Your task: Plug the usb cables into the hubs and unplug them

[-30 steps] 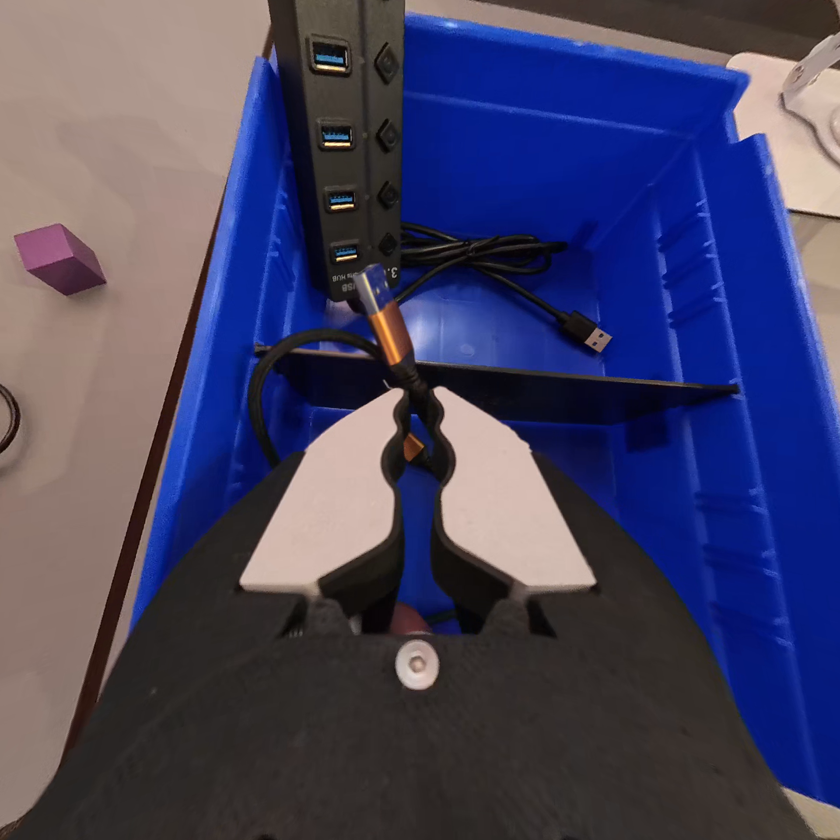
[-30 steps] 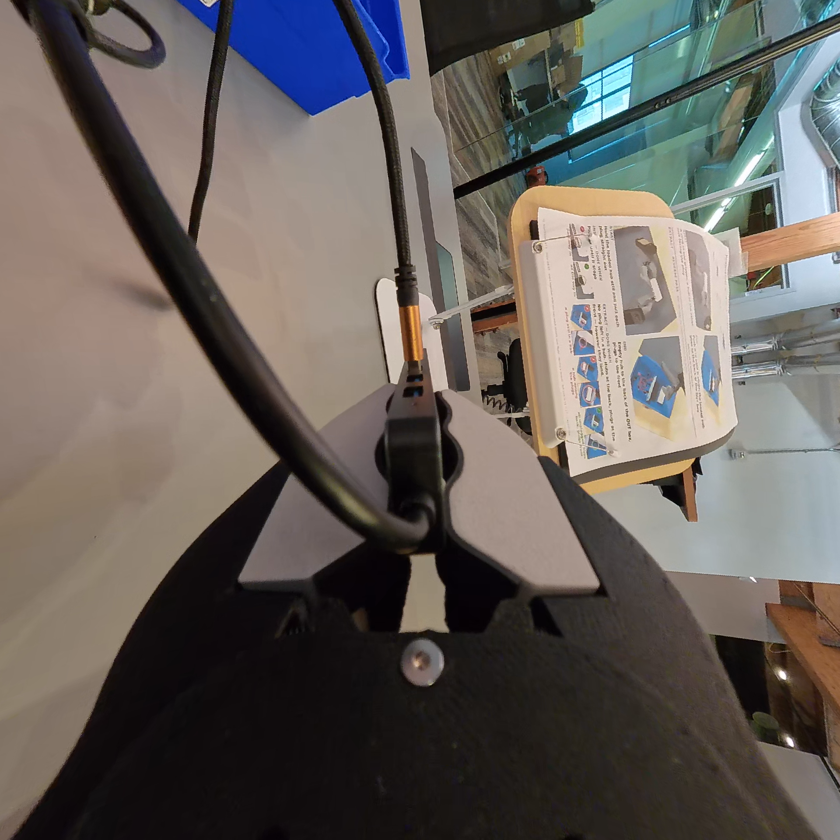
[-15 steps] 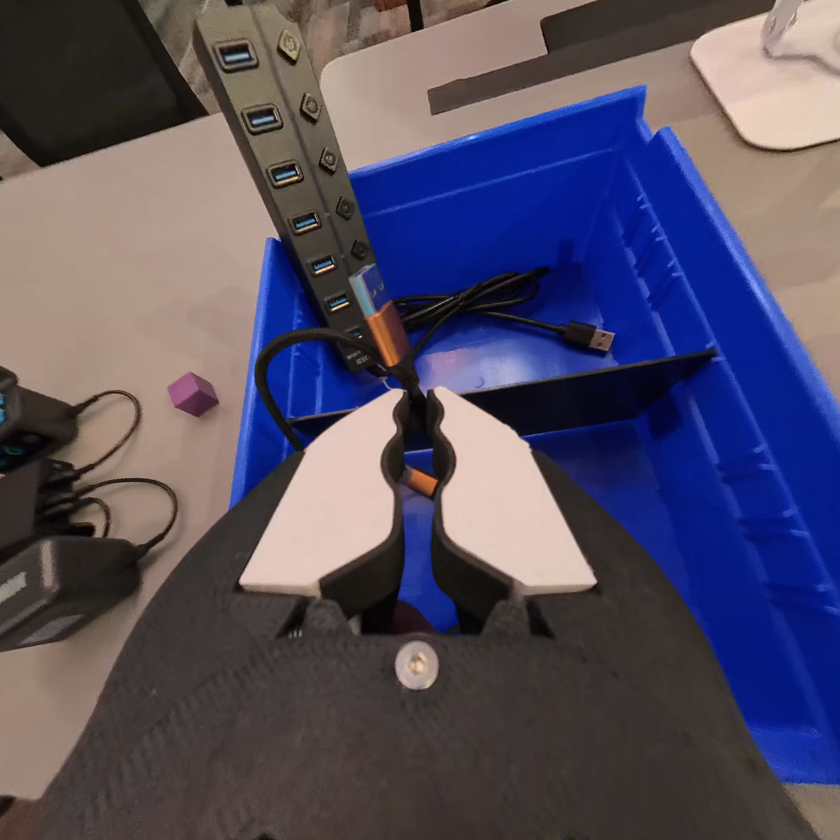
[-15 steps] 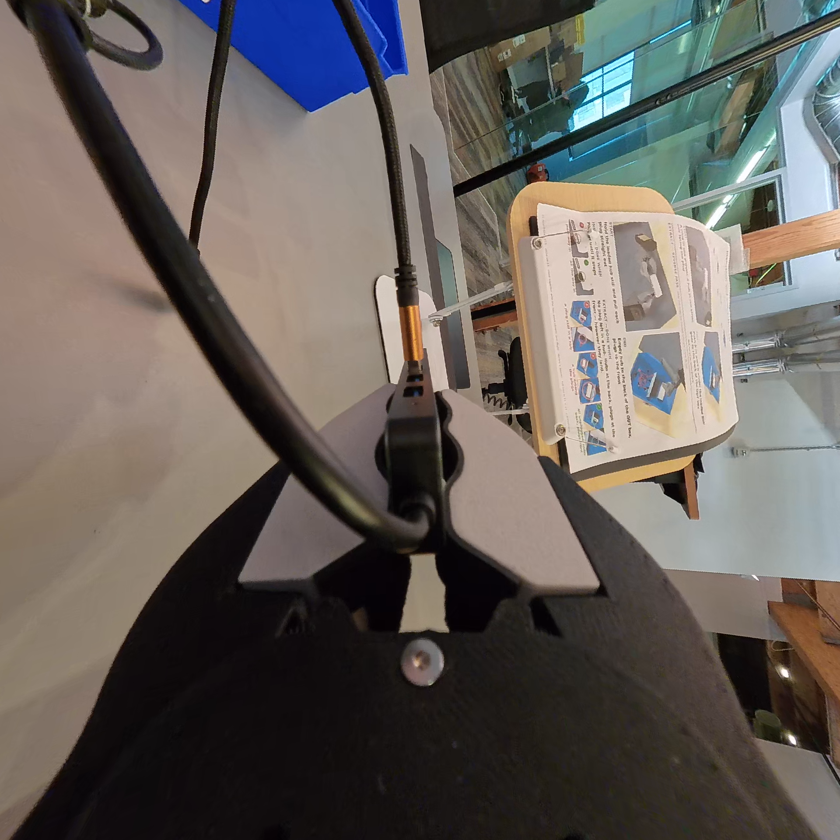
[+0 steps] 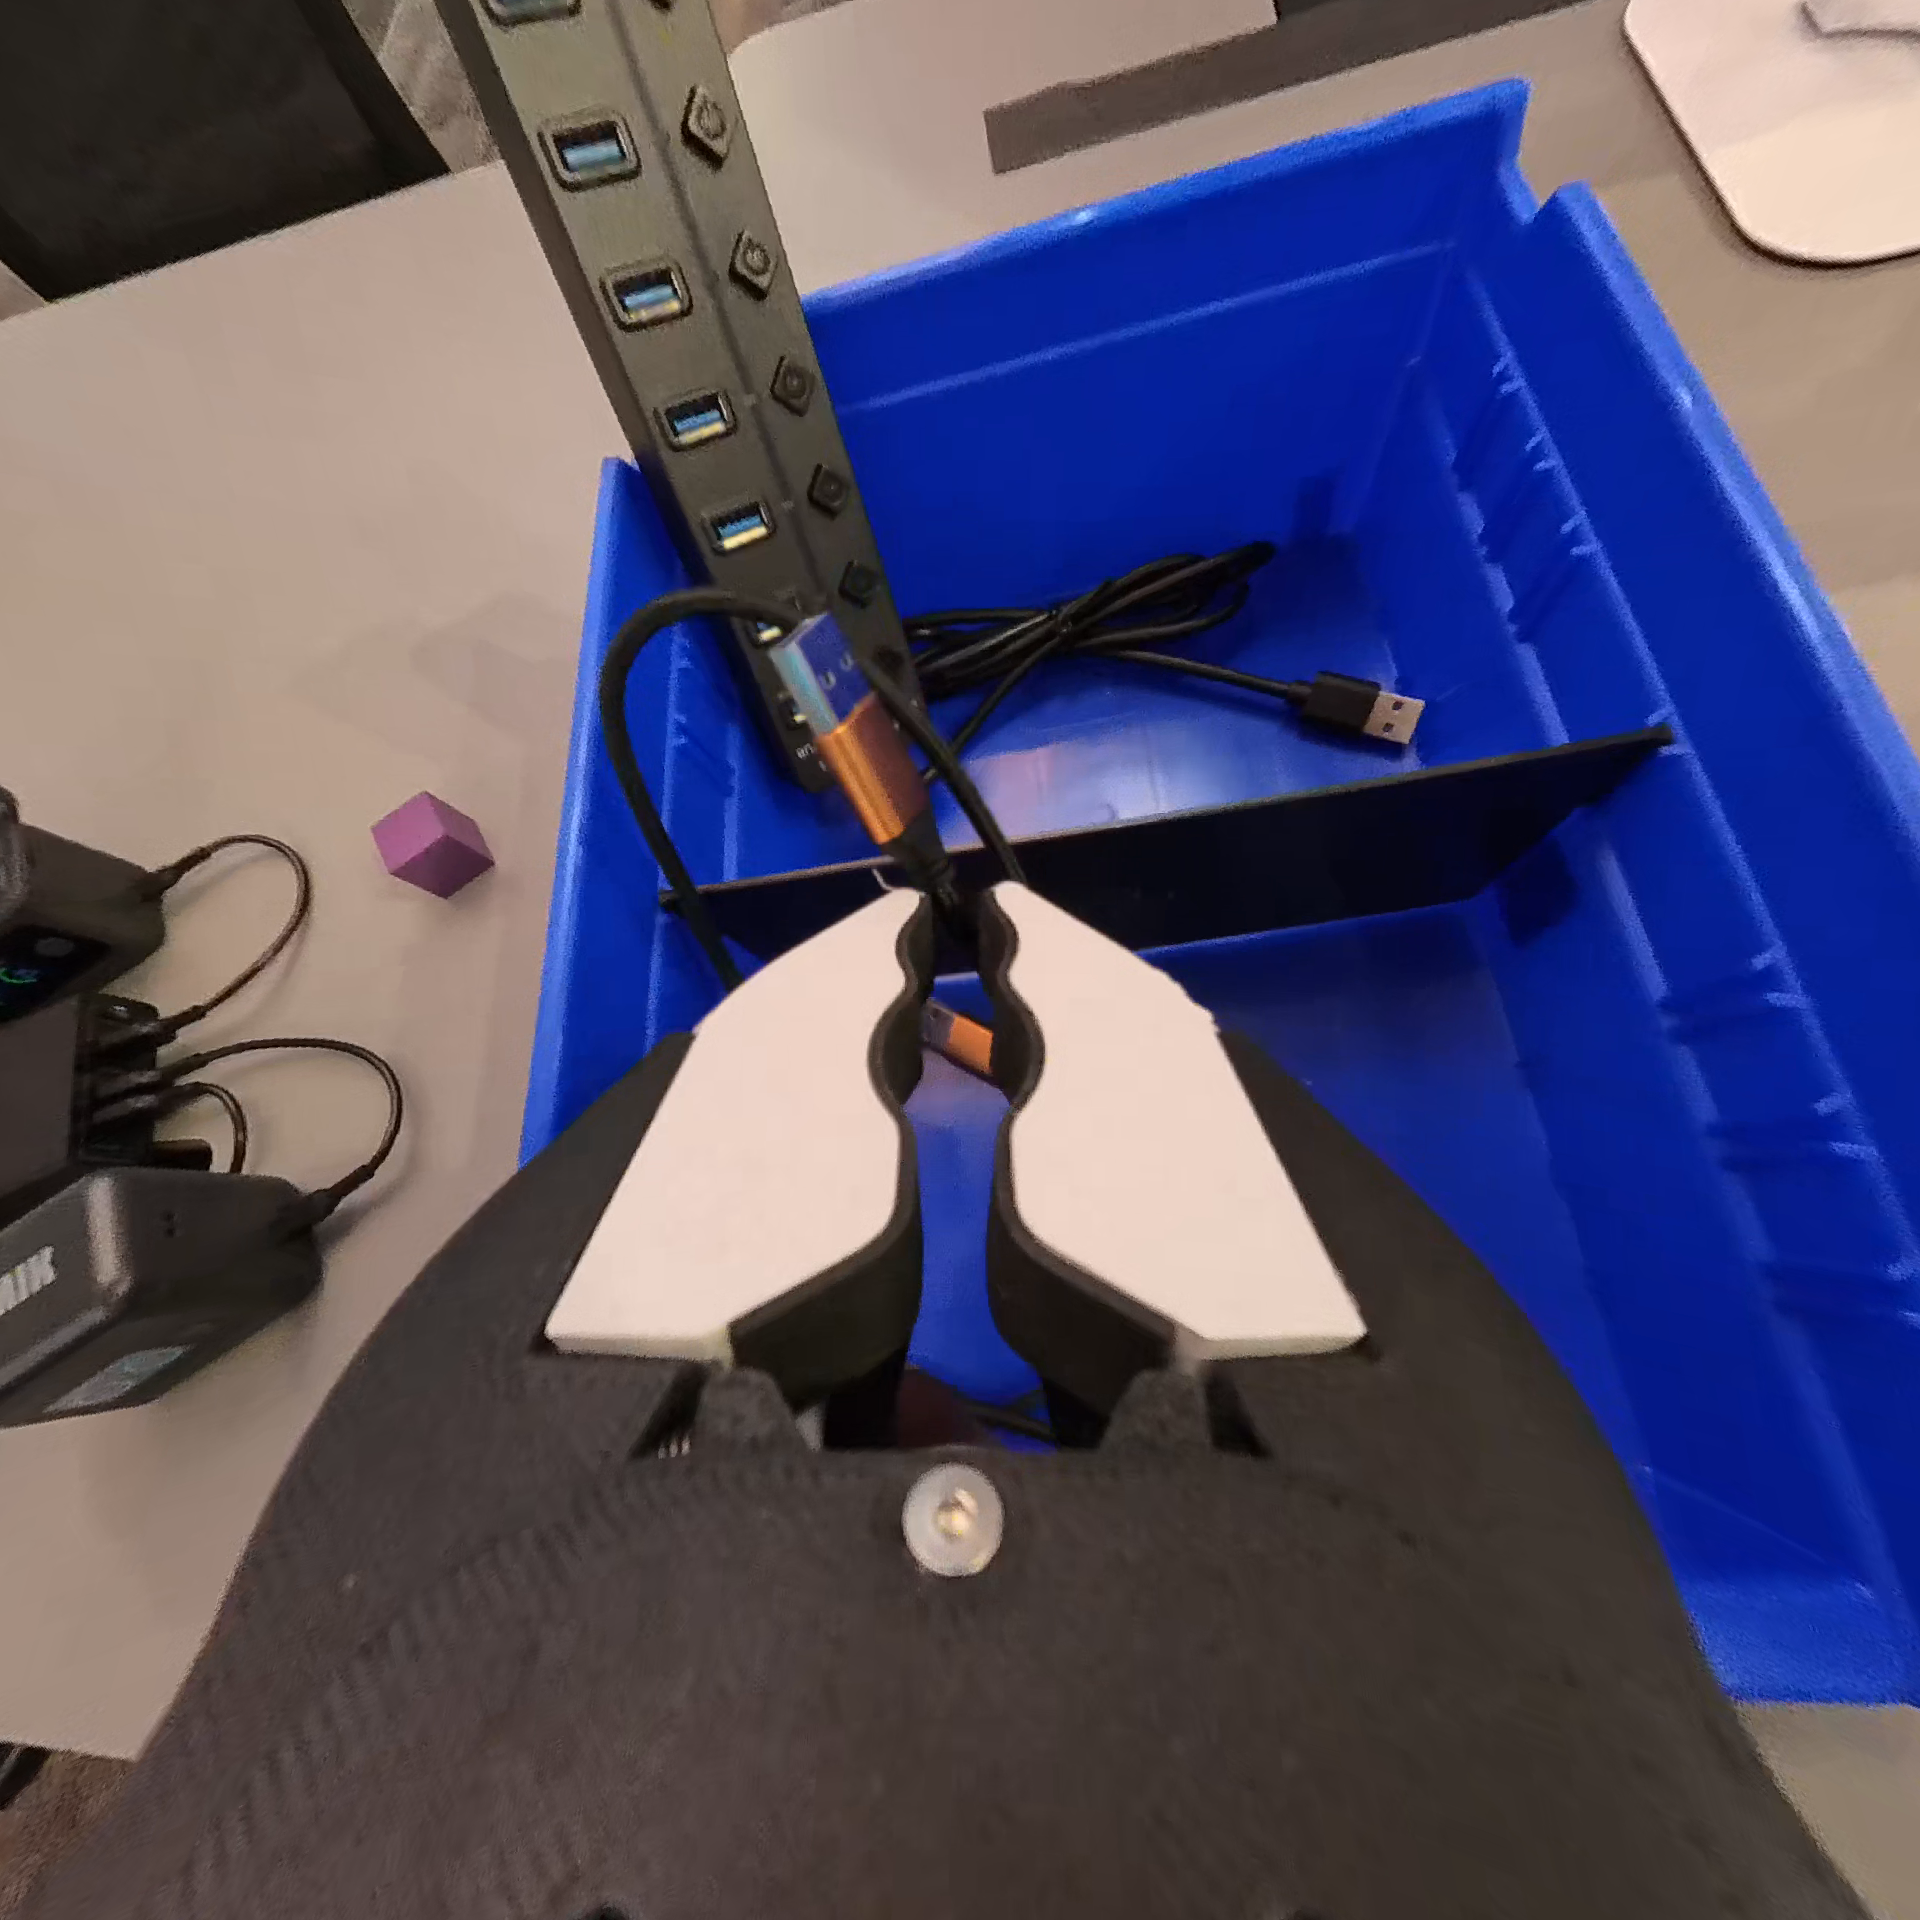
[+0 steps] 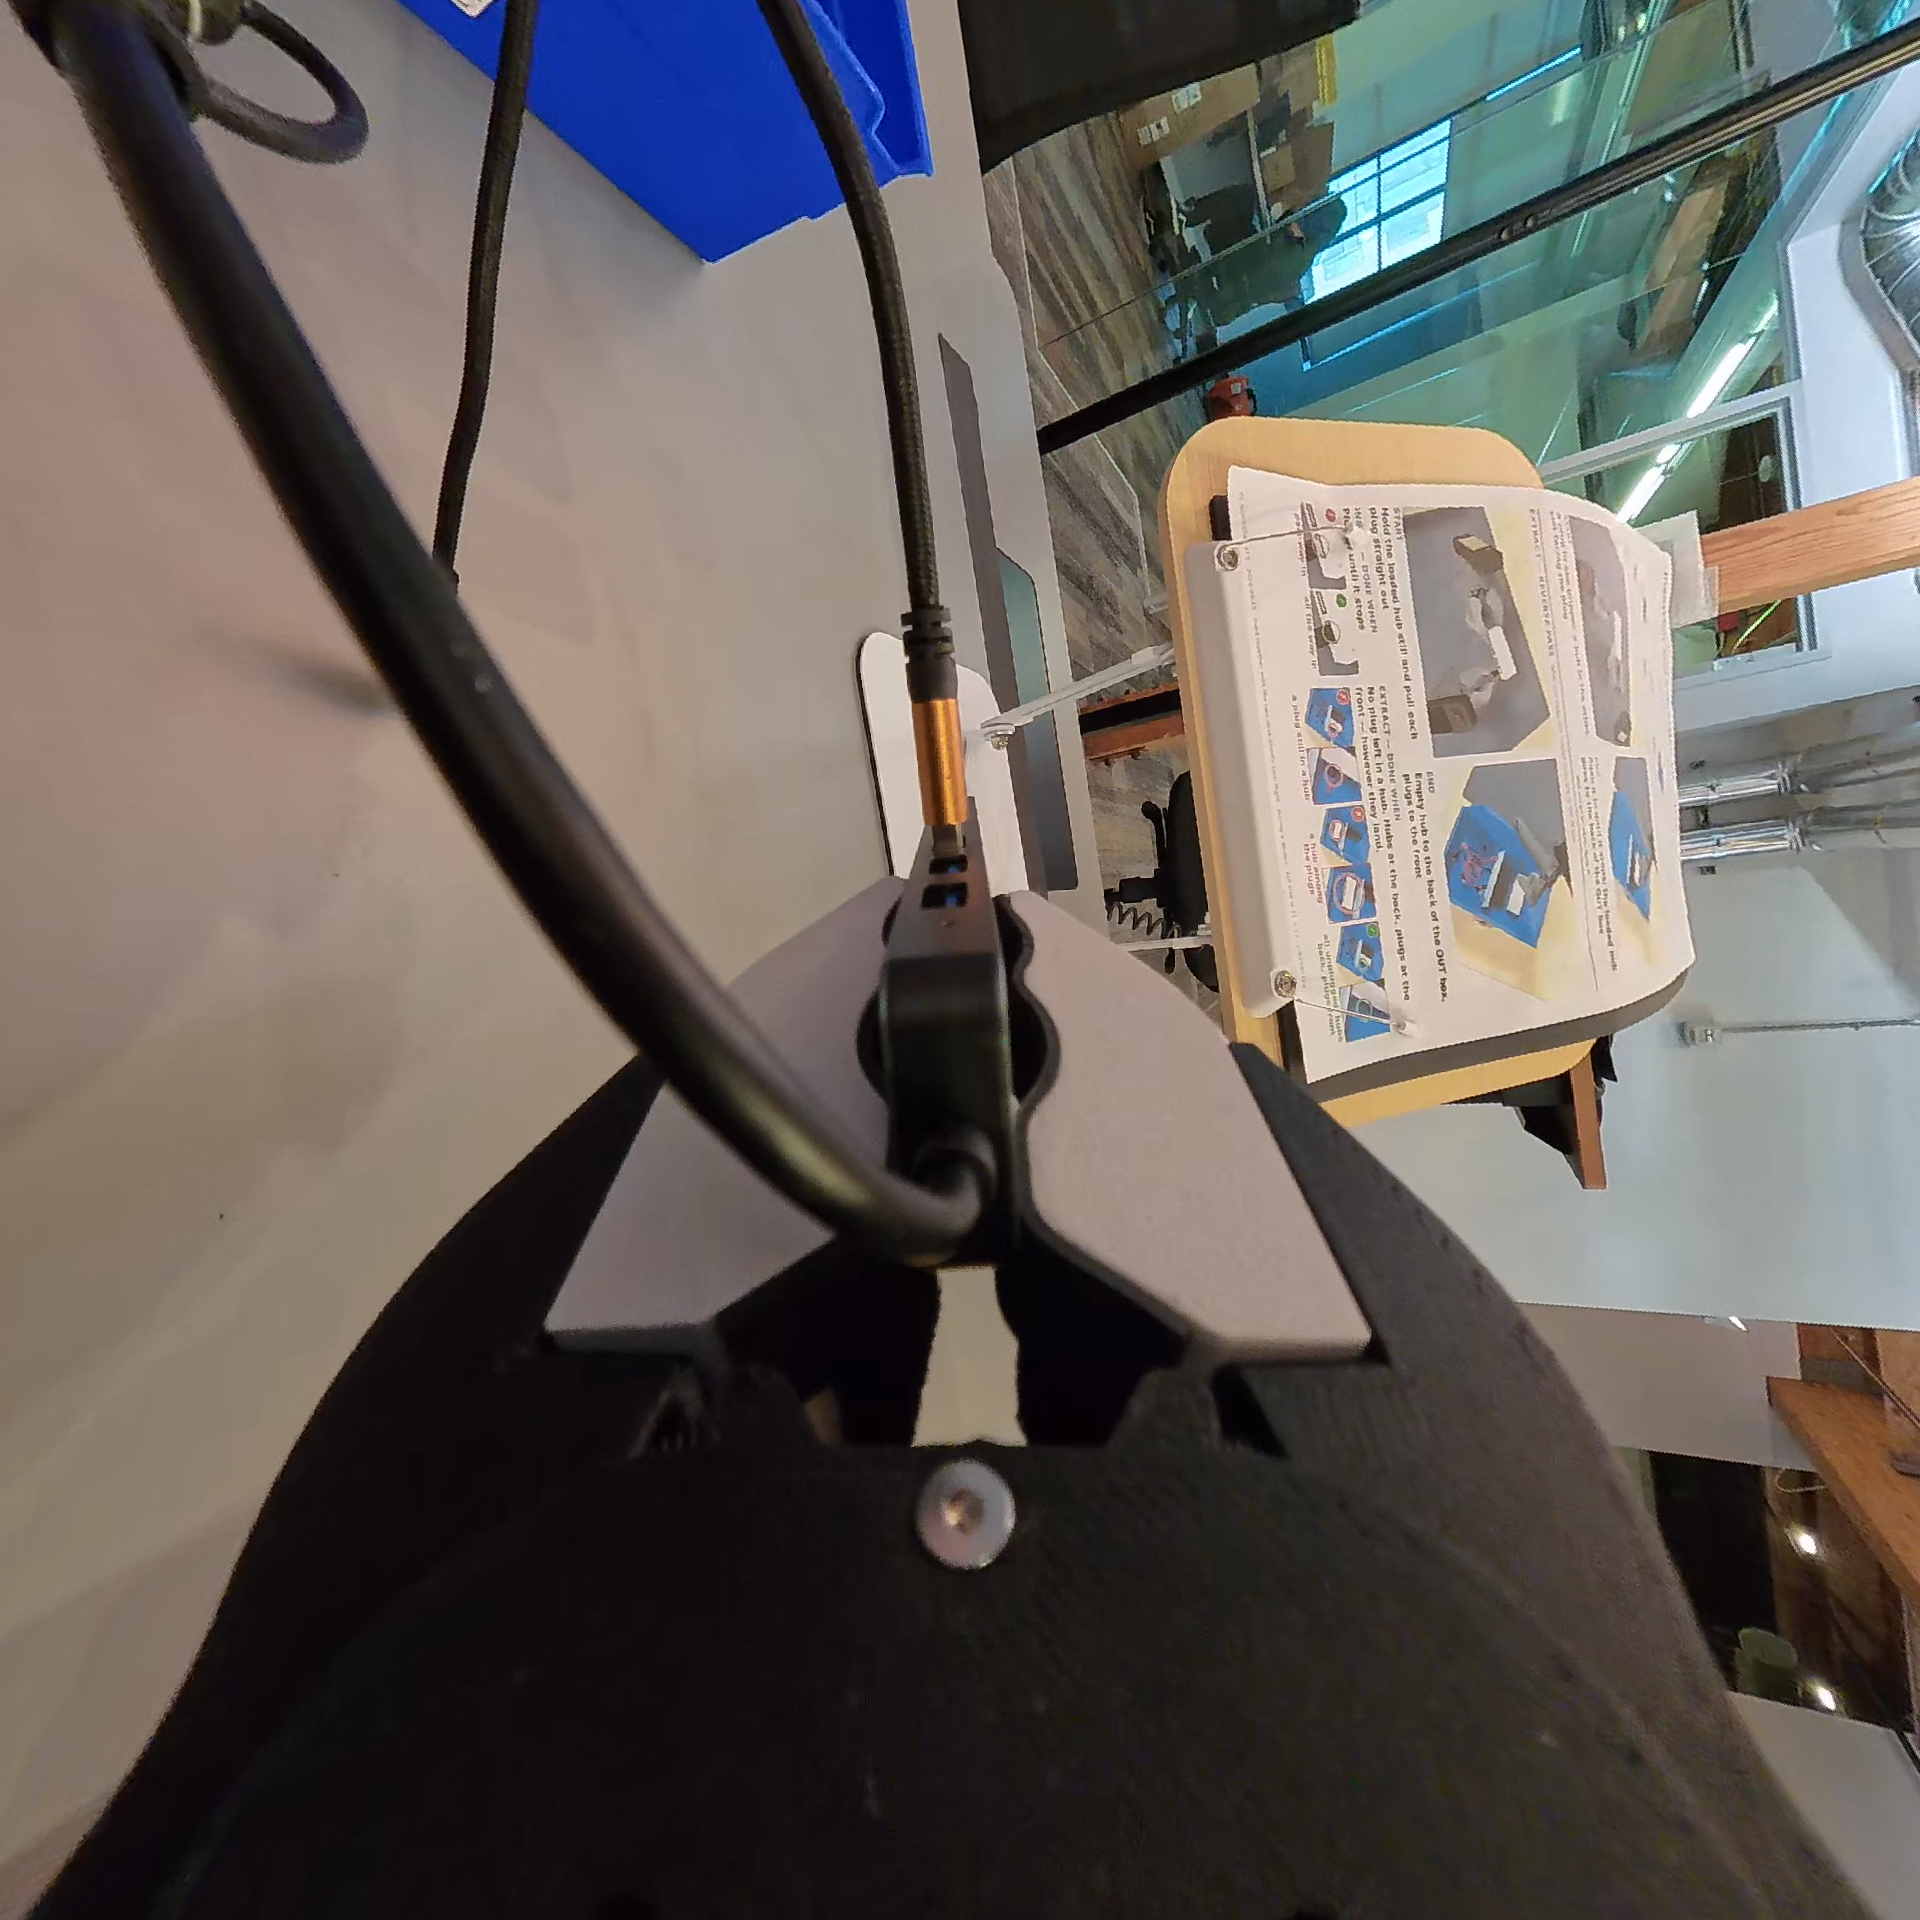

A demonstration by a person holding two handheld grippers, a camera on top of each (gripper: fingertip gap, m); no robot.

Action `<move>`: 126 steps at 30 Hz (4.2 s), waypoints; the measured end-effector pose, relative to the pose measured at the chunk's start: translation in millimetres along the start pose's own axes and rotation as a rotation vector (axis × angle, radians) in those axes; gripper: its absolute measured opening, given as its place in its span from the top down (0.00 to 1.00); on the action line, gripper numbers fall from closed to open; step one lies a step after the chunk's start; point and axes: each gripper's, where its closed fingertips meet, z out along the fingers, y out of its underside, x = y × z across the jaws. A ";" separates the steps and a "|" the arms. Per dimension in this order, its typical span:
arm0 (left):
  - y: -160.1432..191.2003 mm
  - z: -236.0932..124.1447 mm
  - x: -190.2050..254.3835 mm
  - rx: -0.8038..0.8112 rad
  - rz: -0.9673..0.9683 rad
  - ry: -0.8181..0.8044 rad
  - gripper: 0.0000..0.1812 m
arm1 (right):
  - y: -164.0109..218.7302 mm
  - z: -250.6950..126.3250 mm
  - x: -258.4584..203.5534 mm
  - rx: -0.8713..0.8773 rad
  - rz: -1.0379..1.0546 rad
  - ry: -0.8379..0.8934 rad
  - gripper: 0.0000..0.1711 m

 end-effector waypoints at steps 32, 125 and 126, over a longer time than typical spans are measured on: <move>-133.3 -107.5 107.2 0.497 0.953 -0.396 0.98 | 5.2 -0.8 2.0 -0.025 -0.037 0.022 0.93; -112.9 -40.7 313.6 0.352 1.591 -0.179 0.98 | 2.9 4.7 -12.6 -0.043 -0.011 -0.055 0.93; -112.3 -40.7 313.7 0.347 1.587 -0.178 0.98 | 3.0 4.8 -13.0 -0.043 -0.006 -0.058 0.93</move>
